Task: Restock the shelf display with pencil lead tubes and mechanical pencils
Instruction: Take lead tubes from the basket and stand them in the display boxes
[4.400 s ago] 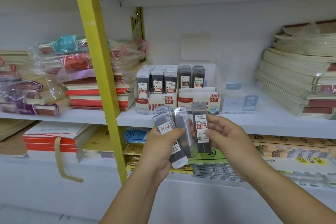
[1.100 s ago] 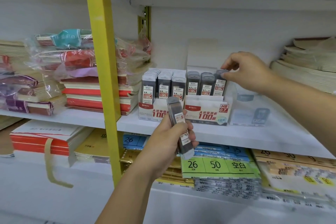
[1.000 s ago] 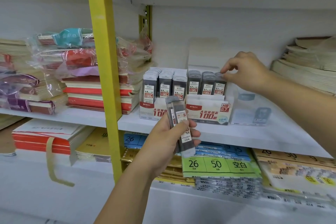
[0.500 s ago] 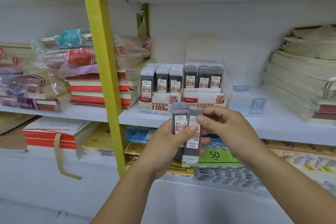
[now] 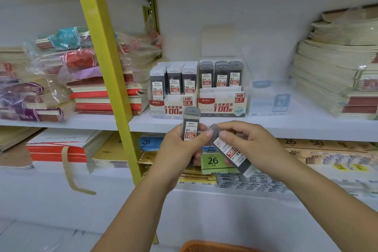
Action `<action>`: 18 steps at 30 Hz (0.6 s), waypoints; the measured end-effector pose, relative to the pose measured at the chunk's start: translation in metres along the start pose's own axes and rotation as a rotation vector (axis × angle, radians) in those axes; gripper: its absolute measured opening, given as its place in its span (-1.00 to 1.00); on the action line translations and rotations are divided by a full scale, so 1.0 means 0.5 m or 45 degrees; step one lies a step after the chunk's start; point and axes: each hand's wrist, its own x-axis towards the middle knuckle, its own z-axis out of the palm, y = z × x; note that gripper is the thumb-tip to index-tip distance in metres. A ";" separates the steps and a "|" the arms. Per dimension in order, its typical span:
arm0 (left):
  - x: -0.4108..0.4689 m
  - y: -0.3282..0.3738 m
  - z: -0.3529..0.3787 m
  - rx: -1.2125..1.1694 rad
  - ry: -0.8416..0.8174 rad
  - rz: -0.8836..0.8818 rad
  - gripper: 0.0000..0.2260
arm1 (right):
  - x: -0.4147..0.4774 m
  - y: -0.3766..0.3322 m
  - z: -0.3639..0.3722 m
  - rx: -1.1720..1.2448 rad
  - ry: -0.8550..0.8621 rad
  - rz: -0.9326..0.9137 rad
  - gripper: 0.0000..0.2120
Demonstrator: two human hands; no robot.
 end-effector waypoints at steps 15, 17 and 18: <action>0.008 0.003 -0.034 -0.236 0.249 -0.099 -0.81 | 0.038 -0.016 -0.019 0.502 0.389 -0.120 -0.74; 0.011 0.013 -0.045 -0.340 0.296 -0.146 -0.83 | 0.056 -0.056 -0.017 0.334 0.462 -0.243 -0.83; 0.012 0.019 -0.054 -0.447 0.313 -0.151 -0.88 | 0.067 -0.082 -0.015 0.252 0.482 -0.335 -0.86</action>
